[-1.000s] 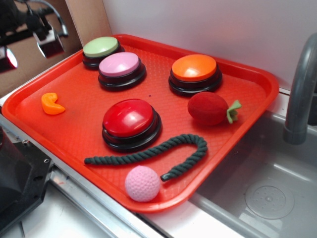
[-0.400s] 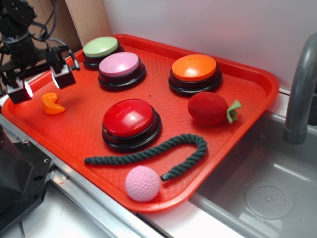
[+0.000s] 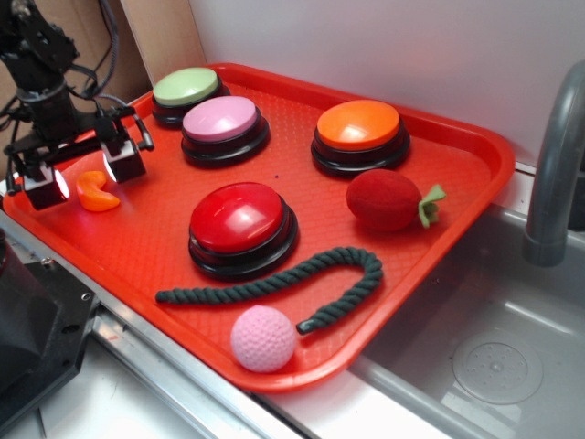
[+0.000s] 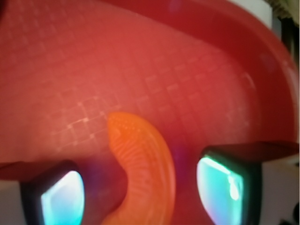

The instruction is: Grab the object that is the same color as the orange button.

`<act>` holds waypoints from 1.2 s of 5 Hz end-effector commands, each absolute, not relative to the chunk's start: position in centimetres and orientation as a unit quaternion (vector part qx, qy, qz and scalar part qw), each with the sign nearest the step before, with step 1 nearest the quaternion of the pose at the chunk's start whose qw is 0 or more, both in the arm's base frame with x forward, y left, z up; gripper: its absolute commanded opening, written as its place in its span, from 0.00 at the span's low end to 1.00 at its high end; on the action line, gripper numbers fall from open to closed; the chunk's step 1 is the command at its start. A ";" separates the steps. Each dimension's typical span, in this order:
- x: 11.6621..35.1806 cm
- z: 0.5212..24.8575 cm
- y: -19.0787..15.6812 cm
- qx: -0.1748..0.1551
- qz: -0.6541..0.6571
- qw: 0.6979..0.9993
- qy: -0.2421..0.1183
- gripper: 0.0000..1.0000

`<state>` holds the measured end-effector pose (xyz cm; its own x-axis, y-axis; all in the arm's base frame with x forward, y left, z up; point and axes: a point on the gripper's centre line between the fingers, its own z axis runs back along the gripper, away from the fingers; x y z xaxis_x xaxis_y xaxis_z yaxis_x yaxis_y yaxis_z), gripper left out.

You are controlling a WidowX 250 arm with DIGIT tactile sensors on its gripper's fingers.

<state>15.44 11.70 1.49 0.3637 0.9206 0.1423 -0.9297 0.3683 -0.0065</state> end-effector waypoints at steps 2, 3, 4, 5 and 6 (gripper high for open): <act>15.1 1.1 11.8 0.027 0.567 0.821 -0.061 0.00; 15.1 1.0 11.8 0.028 0.570 0.819 -0.060 0.00; 15.3 1.4 11.8 0.035 0.563 0.823 -0.064 0.00; 15.7 3.2 11.7 0.035 0.553 0.829 -0.078 0.00; 16.1 5.5 11.6 0.026 0.557 0.827 -0.071 0.00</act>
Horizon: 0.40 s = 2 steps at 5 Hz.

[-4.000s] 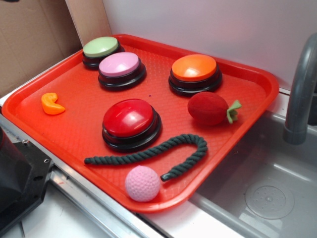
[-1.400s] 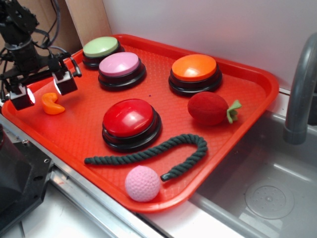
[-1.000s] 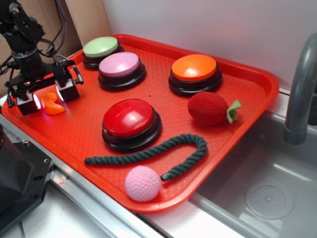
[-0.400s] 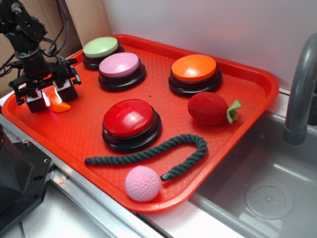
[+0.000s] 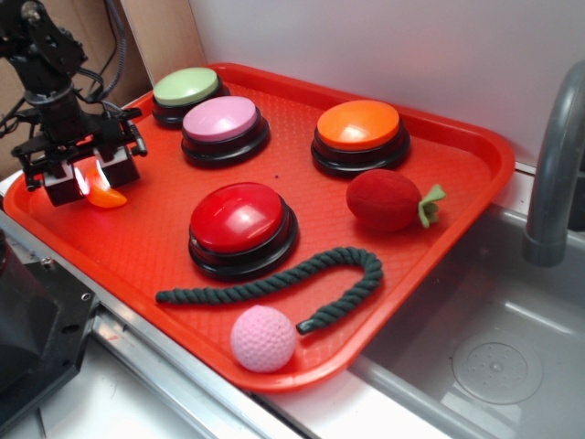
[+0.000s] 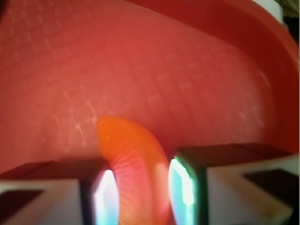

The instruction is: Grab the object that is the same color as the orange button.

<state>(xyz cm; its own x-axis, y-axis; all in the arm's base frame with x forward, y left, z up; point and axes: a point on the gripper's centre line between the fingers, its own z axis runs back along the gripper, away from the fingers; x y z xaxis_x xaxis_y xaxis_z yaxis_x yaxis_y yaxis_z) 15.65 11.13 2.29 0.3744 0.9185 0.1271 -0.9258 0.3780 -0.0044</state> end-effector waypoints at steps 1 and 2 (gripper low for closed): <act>16.4 7.4 11.3 0.035 0.544 0.835 -0.076 0.00; 16.7 9.7 10.0 0.025 0.502 0.861 -0.072 0.00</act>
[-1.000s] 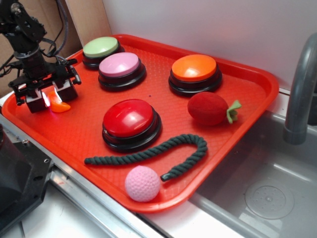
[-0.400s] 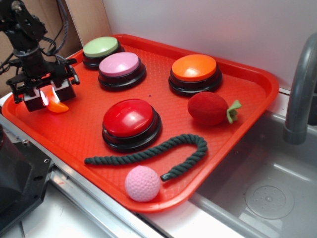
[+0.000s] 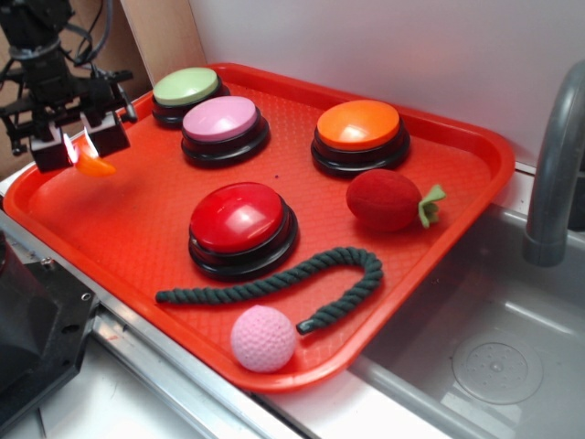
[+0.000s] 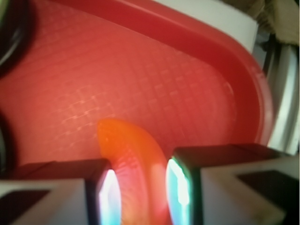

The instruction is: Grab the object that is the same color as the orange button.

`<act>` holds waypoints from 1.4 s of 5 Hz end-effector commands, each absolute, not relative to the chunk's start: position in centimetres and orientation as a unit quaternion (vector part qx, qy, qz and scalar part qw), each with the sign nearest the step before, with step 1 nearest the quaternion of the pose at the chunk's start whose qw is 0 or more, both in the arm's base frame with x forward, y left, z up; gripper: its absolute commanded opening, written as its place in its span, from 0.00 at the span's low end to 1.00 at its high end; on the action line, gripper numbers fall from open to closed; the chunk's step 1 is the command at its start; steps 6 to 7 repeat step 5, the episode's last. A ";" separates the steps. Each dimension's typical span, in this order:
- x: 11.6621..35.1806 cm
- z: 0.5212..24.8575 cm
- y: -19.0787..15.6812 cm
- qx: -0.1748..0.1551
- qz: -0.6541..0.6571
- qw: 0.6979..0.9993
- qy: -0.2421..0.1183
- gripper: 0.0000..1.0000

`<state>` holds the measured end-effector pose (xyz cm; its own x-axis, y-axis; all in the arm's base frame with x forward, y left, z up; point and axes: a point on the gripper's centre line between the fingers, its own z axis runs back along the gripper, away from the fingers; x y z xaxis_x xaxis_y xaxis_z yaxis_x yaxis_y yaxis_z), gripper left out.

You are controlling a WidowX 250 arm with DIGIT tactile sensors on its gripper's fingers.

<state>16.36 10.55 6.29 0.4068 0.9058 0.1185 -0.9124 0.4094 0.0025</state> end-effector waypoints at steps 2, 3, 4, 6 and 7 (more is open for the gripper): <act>17.1 14.2 5.1 0.003 0.328 0.943 -0.050 0.00; 16.6 15.0 2.0 -0.006 0.230 0.972 -0.038 0.00; 15.7 15.1 -0.1 -0.002 0.168 0.985 -0.047 0.00; 15.7 14.8 0.8 -0.010 0.197 0.980 -0.033 0.00; 15.7 14.8 0.8 -0.010 0.197 0.980 -0.033 0.00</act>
